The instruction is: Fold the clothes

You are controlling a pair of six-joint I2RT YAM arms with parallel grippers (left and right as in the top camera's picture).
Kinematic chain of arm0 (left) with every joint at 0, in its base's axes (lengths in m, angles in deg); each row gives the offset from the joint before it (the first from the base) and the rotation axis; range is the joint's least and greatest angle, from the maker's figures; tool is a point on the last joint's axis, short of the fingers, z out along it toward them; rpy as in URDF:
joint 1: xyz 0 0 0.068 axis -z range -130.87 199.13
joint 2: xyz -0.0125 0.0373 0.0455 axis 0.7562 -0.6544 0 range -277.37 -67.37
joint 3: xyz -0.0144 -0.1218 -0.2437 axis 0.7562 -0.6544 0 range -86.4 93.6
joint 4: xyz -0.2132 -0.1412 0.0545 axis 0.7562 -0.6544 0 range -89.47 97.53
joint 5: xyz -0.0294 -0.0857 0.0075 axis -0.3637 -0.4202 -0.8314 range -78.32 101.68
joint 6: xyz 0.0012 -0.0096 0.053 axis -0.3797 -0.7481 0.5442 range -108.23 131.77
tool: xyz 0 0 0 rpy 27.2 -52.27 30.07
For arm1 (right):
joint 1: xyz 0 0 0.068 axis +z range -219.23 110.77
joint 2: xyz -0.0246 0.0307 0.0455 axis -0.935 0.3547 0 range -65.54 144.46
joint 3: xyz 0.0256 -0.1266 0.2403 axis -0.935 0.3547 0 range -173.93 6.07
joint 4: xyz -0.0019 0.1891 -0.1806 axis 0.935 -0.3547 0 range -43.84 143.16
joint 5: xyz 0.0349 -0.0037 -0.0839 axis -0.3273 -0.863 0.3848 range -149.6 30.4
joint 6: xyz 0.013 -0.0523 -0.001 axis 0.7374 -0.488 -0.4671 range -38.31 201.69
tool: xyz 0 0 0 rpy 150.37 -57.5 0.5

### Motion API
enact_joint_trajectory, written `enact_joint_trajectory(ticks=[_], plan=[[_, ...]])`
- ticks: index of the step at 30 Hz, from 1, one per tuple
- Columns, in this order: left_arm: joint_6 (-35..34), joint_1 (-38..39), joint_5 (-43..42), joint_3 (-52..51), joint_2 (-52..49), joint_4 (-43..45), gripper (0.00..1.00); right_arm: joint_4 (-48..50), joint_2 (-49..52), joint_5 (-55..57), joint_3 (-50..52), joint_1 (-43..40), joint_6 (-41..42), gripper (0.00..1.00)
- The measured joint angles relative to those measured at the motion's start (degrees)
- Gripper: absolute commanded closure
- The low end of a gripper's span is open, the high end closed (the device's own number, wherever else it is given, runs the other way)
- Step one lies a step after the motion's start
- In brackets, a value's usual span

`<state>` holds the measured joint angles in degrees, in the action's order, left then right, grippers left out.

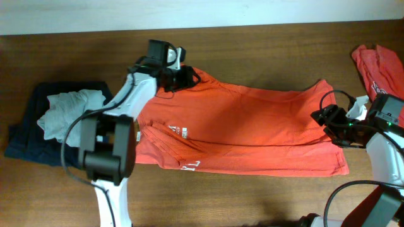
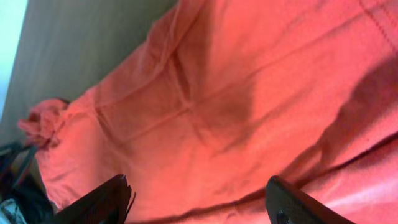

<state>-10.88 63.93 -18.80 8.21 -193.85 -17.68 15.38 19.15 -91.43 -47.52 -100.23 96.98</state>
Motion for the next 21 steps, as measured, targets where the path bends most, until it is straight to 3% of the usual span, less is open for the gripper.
enact_joint_trajectory(ticks=[9,13,21], plan=[[-3.37,1.14,4.2,3.76,-3.41,2.34,0.48,-0.96,0.0,0.0,0.0,0.0,-0.74,0.26],[-2.58,1.2,7.02,3.76,-3.45,2.14,0.54,-0.96,0.0,0.0,0.0,0.0,-0.79,0.26],[1.36,2.19,11.37,3.87,-3.72,-0.63,0.53,-1.18,0.0,0.02,0.0,0.0,-0.74,0.26]])
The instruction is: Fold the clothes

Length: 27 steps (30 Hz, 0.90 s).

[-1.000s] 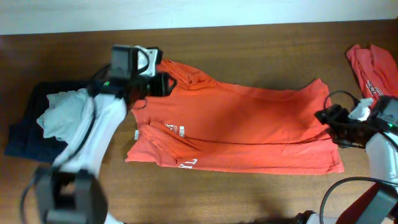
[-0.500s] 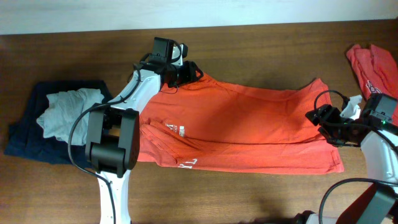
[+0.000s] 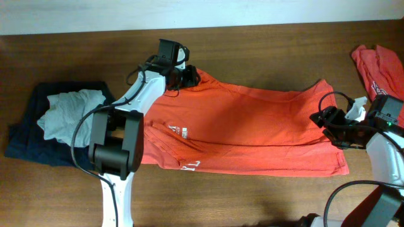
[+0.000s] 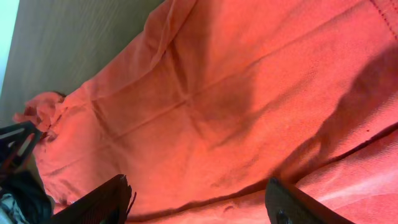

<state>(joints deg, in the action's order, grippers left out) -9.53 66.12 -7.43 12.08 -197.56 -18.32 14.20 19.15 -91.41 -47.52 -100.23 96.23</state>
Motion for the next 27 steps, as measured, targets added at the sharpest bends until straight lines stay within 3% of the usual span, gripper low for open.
enact_joint_trajectory(ticks=[3,8,13,22,27], plan=[[1.66,1.09,0.76,0.0,-0.02,1.14,0.61,-0.09,0.0,0.0,0.0,0.0,-0.04,0.26],[5.31,3.5,3.5,0.0,-0.04,2.05,0.99,-1.07,0.0,0.02,0.0,0.0,-0.04,0.26],[8.09,4.04,5.27,0.92,-0.07,-1.16,0.99,-1.33,0.0,0.28,0.0,0.0,-0.04,0.26],[16.15,0.22,7.04,17.68,3.45,-23.02,0.99,-1.51,0.0,0.46,0.0,0.0,-0.04,0.27],[17.77,1.95,7.08,19.63,9.25,-35.28,1.0,-1.49,0.0,0.46,0.0,0.0,-0.07,0.27]])
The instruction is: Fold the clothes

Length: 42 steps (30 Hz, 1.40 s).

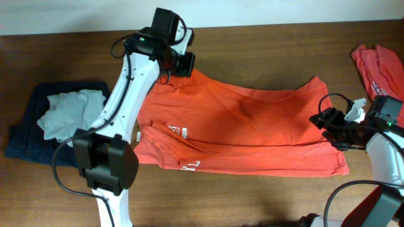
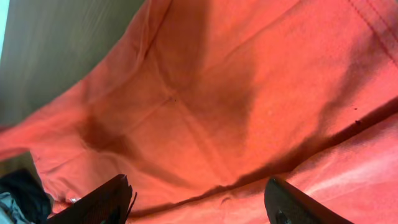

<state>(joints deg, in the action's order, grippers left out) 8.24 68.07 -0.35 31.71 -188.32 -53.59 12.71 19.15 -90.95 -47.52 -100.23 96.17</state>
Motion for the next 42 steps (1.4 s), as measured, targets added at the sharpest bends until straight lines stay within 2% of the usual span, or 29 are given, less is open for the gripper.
enact_joint_trajectory(ticks=[5,8,11,18,25,33,42], plan=[[0.09,2.8,-0.02,-0.09,0.5,-14.43,0.99,-0.02,0.0,-0.02,0.0,0.0,0.02,0.26],[0.09,3.32,0.85,-0.09,0.5,-18.08,0.99,0.22,0.0,0.26,0.0,0.0,0.02,0.22],[0.07,3.45,2.67,-0.09,0.5,-21.31,1.0,3.52,0.0,1.97,0.0,0.0,0.55,0.23],[0.09,3.52,4.15,-0.09,0.5,-22.95,0.99,17.05,1.36,2.78,-0.22,0.0,7.19,0.28],[0.09,5.18,4.61,-0.09,0.5,-22.25,0.99,32.44,11.23,-1.88,-0.39,0.76,11.43,0.28],[0.09,6.14,4.63,-0.09,0.5,-20.79,0.99,48.5,21.79,-4.59,-0.52,7.04,16.13,0.31],[0.07,6.12,4.63,-0.09,0.5,-20.74,0.99,50.71,26.21,-0.81,-0.85,10.05,22.18,0.37]])
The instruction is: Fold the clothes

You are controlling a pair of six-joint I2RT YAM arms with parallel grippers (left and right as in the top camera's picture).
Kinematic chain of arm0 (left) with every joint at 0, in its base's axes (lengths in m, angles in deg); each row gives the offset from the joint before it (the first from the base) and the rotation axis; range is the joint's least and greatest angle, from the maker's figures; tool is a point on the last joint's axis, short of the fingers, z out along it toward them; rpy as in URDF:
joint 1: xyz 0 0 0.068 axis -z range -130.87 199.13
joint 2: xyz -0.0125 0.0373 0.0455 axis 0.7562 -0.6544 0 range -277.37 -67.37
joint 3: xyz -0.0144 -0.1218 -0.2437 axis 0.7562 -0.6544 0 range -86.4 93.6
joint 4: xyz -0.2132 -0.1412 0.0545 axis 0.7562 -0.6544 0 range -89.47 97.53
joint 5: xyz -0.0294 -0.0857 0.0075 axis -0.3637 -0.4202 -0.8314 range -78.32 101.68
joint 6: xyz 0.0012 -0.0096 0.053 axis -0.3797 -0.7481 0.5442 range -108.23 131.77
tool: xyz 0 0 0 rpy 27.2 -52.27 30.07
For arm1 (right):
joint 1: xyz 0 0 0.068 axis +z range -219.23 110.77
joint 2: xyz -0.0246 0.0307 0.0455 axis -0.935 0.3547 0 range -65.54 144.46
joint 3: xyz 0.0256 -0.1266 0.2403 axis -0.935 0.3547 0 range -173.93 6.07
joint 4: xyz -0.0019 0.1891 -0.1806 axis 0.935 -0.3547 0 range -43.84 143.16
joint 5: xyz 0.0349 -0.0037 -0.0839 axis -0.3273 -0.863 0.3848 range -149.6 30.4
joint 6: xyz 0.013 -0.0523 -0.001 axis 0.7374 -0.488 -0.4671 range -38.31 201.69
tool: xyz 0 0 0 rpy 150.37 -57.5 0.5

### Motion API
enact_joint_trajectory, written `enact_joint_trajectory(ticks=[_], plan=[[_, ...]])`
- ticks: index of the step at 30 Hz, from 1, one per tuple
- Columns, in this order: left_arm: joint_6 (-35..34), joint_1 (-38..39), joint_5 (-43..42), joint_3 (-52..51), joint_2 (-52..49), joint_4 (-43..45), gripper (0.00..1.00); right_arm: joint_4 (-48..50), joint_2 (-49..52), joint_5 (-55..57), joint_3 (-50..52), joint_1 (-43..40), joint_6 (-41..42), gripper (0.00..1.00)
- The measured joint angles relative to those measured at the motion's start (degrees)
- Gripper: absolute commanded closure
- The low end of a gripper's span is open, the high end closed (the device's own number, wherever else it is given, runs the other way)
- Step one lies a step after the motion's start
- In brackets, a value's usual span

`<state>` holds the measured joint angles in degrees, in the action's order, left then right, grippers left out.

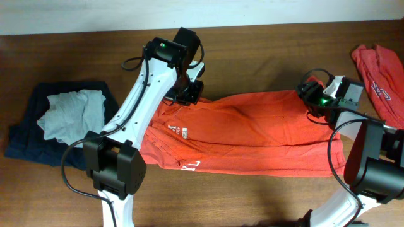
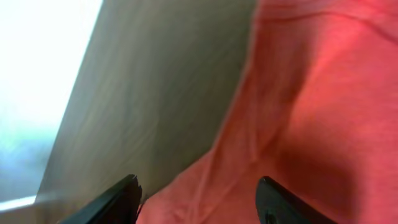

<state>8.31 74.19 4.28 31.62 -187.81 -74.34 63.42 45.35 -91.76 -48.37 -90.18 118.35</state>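
An orange T-shirt (image 1: 252, 135) lies spread across the middle of the wooden table (image 1: 252, 44), with a white print near its left end. My left gripper (image 1: 191, 93) sits at the shirt's far left edge and looks shut on the cloth there. My right gripper (image 1: 308, 94) is at the shirt's far right corner. In the right wrist view this gripper (image 2: 198, 183) is open, with the orange shirt (image 2: 323, 112) lying beneath and between its wide-spread fingers beside bare table (image 2: 155, 93).
A pile of dark navy and grey clothes (image 1: 57, 120) lies at the left. Another red garment (image 1: 379, 63) lies at the far right edge. The table's far edge meets a white wall.
My left gripper moved nearer and to the right with the shirt's far left edge, which now lies lower. My right gripper went from the shirt's right side to its far right corner.
My left gripper was at the shirt's far left corner, then a little to the right there, then held the corner up toward the far edge. Meanwhile my right gripper stayed open over the right side. Now both grippers are at the far edge, which lies nearer.
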Motion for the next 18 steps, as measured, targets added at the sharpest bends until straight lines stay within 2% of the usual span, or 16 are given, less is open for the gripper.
enact_joint_trajectory(ticks=[5,14,18], plan=[[0.02,0.0,0.0,0.0,0.0,0.0,0.99,-4.55,0.0,3.3,-3.39,0.07,1.9,0.36],[0.0,0.0,-0.02,0.0,0.0,0.04,1.0,-5.77,0.2,10.91,-5.9,4.39,6.54,0.35],[0.0,0.07,-0.02,0.0,0.0,0.07,0.99,-5.7,1.86,12.83,-5.9,5.64,8.66,0.4]])
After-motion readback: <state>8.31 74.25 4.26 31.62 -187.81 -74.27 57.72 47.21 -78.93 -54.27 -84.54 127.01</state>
